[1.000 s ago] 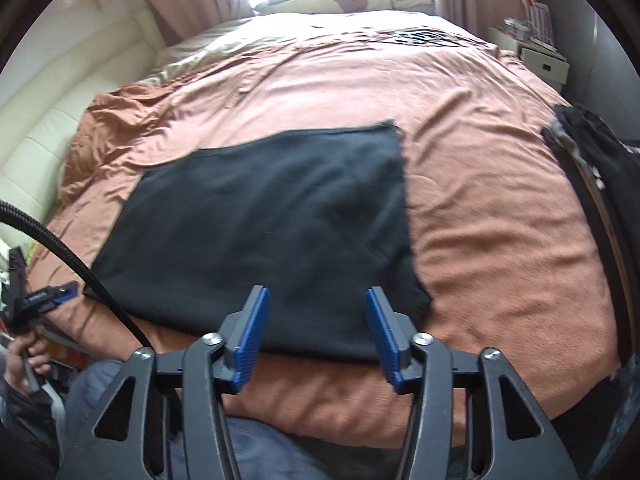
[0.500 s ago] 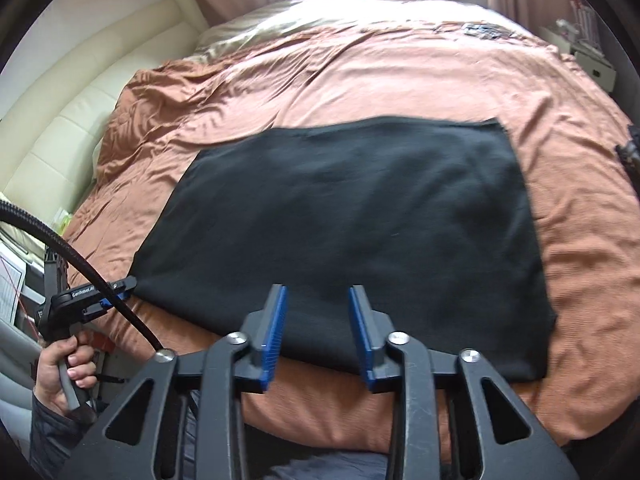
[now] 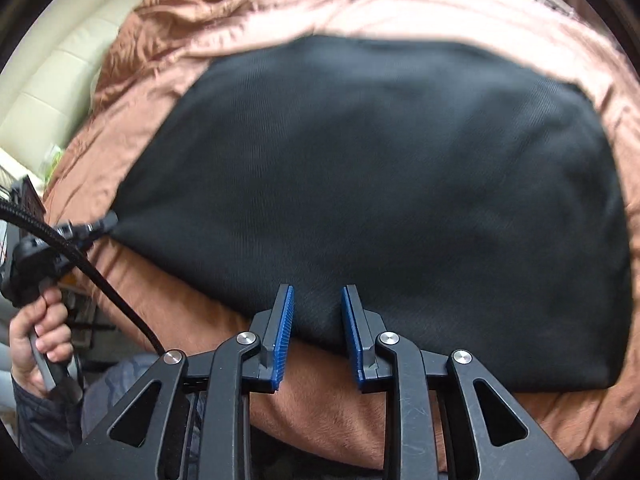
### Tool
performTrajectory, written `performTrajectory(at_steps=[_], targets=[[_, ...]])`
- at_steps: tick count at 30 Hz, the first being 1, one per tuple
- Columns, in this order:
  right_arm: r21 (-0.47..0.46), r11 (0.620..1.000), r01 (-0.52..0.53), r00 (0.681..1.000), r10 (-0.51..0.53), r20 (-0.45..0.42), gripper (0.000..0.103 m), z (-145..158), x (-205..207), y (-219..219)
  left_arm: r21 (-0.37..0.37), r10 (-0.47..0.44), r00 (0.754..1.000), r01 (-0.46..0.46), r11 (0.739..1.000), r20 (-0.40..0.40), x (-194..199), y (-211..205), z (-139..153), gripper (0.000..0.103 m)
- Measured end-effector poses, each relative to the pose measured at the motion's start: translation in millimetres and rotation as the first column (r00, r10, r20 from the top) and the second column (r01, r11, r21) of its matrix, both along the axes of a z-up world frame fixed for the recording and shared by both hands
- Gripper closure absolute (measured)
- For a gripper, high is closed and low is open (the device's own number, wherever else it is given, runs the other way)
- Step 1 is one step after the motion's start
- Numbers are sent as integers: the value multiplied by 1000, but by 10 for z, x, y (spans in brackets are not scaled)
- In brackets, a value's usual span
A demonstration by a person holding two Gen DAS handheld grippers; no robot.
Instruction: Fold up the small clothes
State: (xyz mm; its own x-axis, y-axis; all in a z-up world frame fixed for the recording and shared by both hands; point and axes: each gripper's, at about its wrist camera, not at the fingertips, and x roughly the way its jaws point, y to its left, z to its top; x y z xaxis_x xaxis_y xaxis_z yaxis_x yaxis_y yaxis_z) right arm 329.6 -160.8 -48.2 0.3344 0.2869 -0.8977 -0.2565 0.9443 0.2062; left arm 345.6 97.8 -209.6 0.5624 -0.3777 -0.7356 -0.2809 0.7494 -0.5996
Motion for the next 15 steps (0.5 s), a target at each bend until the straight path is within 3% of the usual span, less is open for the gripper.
performTrajectory(at_steps=[11,15], targets=[[-33,999,-4,1000,5,19,84,246,273,-9,-41,3,1000,-3,999,10,-116,70,-23,95],[-50,999,-23,1000,22,-11,84,258,418,73,-47,-3,1000,4,999,11,-71,93,-46,95]])
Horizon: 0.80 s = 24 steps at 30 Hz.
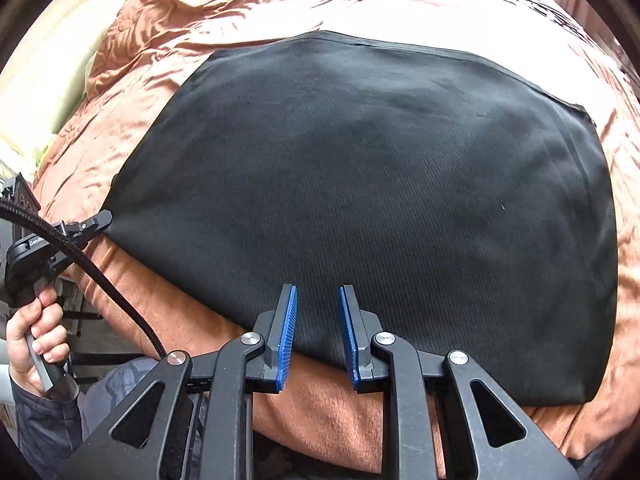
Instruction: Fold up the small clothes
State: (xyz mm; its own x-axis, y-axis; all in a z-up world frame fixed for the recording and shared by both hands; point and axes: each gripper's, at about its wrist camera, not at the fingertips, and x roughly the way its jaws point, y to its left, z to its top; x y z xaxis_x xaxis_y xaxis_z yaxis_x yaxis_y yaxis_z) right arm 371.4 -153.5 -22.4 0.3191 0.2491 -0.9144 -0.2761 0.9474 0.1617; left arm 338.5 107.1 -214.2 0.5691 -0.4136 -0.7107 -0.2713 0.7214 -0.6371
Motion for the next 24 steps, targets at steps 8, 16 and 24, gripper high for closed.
performTrajectory(at_steps=[8,16,24], targets=[[-11,1000,21,997,-22,-77,84,-73,272,54,-33,15,1000,-15,999,4,-34,43,-31,96],[-19,999,36,999,-37,-40,98,-121,567,42,-59,37,999,-37,998,9,-92,65,-67,96],[16,997,73,997,-73,-19,98,-183,1035,-38,-77,62,998,-60,995,16,-197,54,-84,96]])
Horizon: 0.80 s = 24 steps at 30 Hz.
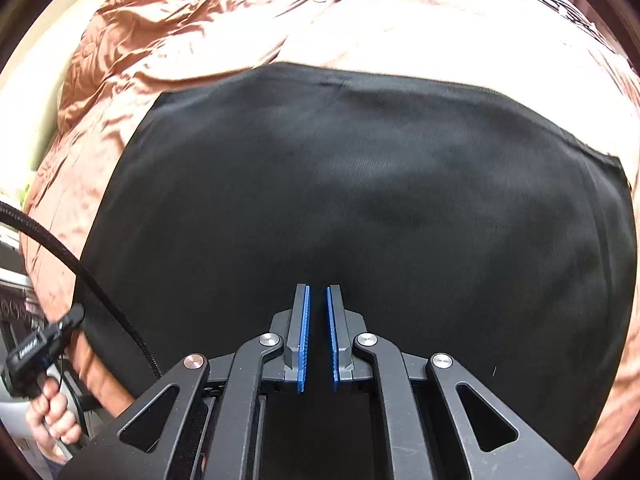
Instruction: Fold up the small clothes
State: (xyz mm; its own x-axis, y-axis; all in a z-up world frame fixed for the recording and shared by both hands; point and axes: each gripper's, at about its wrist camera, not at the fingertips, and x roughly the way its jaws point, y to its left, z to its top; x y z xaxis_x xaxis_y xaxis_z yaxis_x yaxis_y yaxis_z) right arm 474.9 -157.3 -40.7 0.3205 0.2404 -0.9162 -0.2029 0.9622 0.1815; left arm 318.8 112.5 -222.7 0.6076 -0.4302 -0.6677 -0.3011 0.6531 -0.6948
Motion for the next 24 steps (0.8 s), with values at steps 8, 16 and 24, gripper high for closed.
performTrajectory(at_steps=[8,16,24], targets=[[-7,999,32,999,-32,32,98,-12,315,7,-13,20,1000,-20,1000,7,-104,-22,3,96],[-34,998,53,996,-51,70,98,-78,606,117,-32,35,999,-34,999,8,-187,-24,-5,96],[-53,996,74,988,-66,138,98,-48,729,182,-44,43,999,-43,998,-1,-217,-17,6,96]])
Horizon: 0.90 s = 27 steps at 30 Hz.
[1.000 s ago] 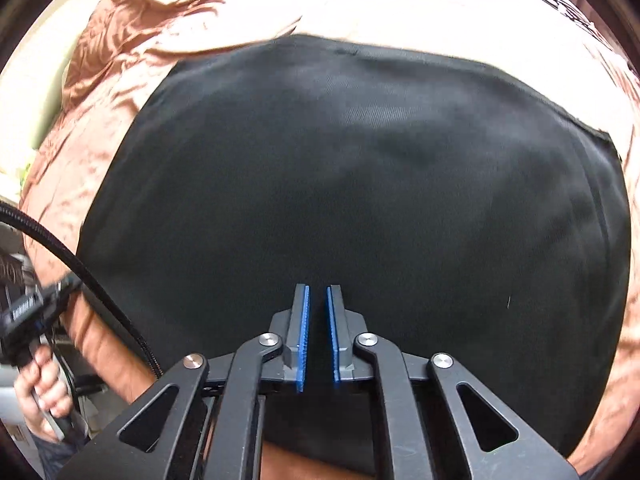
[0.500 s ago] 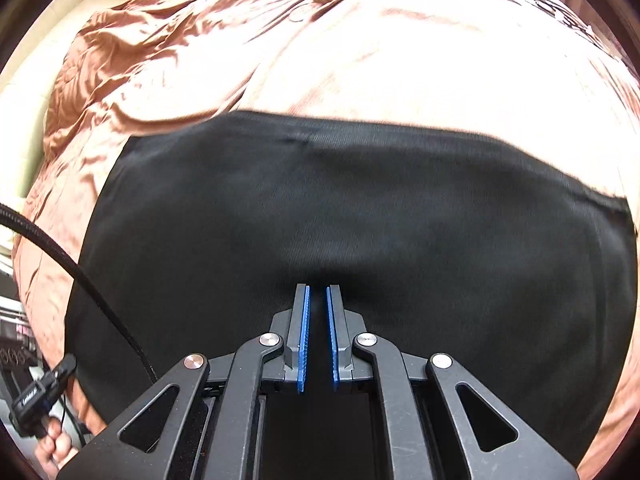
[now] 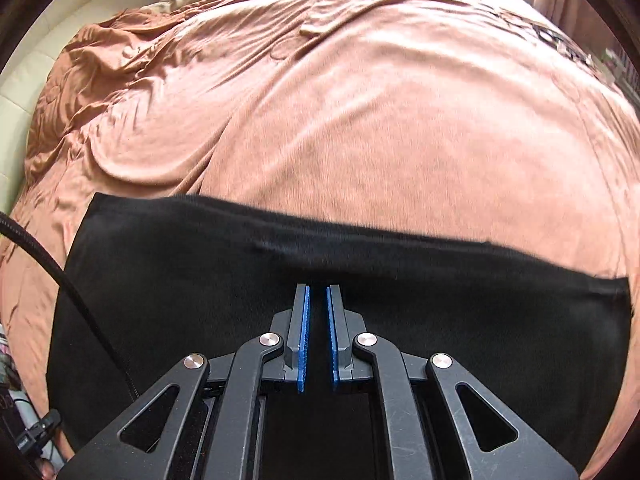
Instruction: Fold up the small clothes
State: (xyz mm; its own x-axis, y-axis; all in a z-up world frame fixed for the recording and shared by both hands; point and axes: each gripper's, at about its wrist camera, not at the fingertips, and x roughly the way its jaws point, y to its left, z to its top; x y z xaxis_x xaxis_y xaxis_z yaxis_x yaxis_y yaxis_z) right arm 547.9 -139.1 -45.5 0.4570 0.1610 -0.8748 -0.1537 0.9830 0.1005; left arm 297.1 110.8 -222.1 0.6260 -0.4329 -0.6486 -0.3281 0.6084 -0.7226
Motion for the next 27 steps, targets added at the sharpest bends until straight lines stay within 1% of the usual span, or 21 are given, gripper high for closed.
performTrajectory(at_steps=[2,4,8,12,16,20,23,27], targets=[[22,1000,9,1000,-9,4,98,64,-61,-44,-13,1,1000,-1,1000,1,3,8,19,96],[38,999,-7,1000,7,1,97,125,-166,-52,-23,1,1000,-1,1000,7,17,17,56,97],[59,996,-64,995,68,-70,97,134,-384,-49,-41,-3,999,4,999,37,20,13,165,97],[44,994,-100,988,105,-116,97,143,-677,-26,-51,-10,997,14,999,81,36,-9,341,97],[75,990,-123,980,133,-150,95,165,-938,2,-56,-27,992,34,998,127,88,-62,542,97],[96,986,-138,975,153,-164,94,185,-1070,41,-58,-48,985,58,997,166,169,-143,742,98],[92,982,-165,968,179,-174,94,162,-1228,75,-55,-63,980,75,996,191,254,-219,877,98],[38,974,-225,951,228,-207,94,100,-1379,201,-44,-88,973,100,994,214,348,-316,1046,98]])
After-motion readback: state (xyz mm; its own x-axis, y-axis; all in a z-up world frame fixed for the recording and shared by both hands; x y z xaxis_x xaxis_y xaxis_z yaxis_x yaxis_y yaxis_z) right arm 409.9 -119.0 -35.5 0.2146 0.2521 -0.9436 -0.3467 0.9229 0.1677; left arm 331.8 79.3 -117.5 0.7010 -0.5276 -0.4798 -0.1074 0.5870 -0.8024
